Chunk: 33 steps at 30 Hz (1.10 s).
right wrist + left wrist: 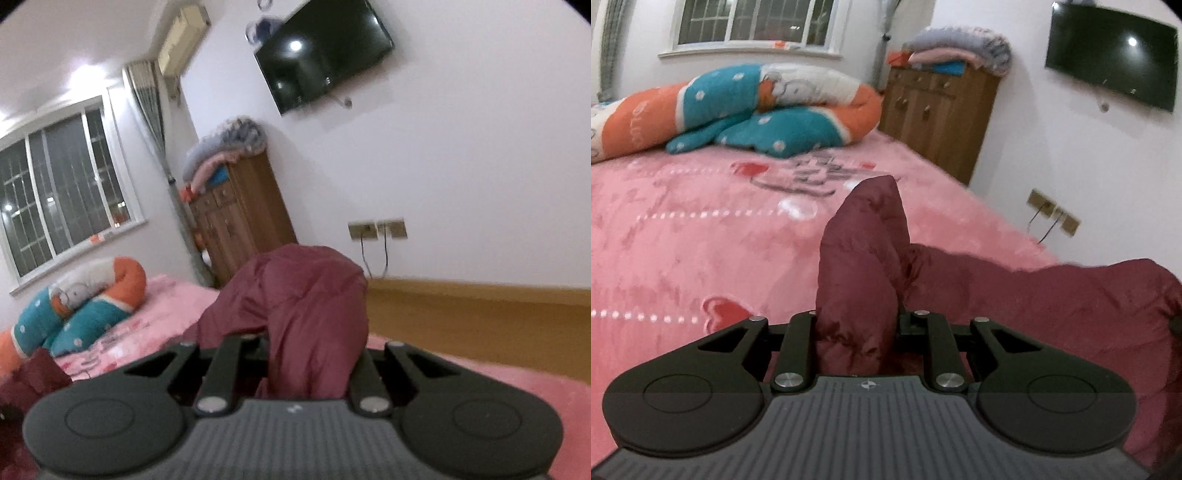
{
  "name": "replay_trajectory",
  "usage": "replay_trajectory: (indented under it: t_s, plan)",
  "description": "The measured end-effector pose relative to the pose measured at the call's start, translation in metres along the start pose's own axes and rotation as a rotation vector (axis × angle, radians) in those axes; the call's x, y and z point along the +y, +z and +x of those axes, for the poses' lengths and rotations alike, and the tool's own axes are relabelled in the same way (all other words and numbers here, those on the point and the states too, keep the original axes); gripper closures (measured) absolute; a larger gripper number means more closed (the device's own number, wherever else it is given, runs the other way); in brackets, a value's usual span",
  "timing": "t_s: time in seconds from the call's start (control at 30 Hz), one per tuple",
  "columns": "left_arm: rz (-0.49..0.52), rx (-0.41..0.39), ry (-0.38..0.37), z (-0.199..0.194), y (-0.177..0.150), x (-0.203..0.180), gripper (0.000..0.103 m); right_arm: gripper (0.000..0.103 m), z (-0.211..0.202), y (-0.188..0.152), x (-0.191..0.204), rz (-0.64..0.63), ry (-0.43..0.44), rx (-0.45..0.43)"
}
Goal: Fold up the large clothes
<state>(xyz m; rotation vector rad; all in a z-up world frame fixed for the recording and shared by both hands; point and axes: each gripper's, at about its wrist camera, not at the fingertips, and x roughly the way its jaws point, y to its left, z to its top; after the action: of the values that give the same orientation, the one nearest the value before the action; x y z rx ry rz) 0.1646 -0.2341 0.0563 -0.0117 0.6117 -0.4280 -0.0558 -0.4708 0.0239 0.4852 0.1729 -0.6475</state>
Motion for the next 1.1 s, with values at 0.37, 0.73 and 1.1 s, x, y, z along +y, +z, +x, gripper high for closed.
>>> replay_trajectory:
  t_s: [0.37,0.73,1.1]
  plan:
    - [-0.092,0.04,0.083,-0.014,-0.02,0.03,0.036,0.04,0.001,-0.006,-0.008,0.006,-0.047,0.107]
    - [-0.069,-0.114,0.149,-0.074,-0.006,0.029,0.005,0.017,-0.036,0.012,-0.005,0.032,-0.042,-0.047]
    - [-0.321,0.004,0.169,-0.144,-0.094,0.064,0.002,0.01,-0.071,-0.019,0.064,-0.18,0.265,0.054]
